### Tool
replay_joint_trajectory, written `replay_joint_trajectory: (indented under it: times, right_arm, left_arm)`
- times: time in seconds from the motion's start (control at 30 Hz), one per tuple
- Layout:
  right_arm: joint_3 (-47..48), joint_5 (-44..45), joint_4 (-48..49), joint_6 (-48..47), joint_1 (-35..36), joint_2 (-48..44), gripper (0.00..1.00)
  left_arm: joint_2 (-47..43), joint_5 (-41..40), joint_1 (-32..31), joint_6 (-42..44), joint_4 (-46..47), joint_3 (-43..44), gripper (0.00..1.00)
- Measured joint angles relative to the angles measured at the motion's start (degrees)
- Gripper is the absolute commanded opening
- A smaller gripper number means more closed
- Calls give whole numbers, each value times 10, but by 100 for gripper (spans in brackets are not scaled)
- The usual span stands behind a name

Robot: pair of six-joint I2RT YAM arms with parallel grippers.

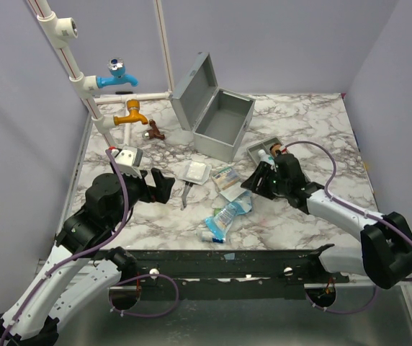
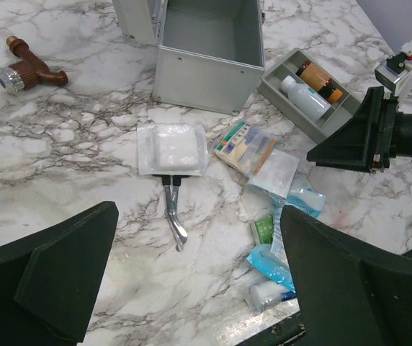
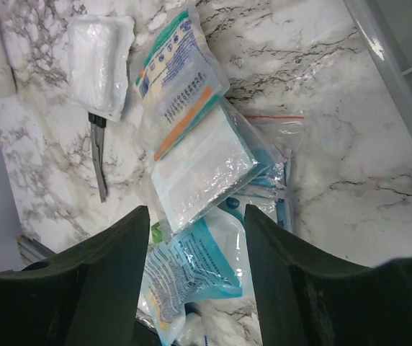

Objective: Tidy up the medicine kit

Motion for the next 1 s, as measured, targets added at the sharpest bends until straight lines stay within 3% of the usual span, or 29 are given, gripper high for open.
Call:
replay_joint_trajectory:
  times: [0.53, 1.0]
  right_arm:
    - [-22, 0, 105, 95, 33, 74, 57]
    - [-30, 0, 117, 104, 45, 87, 57]
  left_arm:
    - [0, 0, 1, 2, 0, 0, 98]
    - [2, -1, 1, 2, 0, 0, 99]
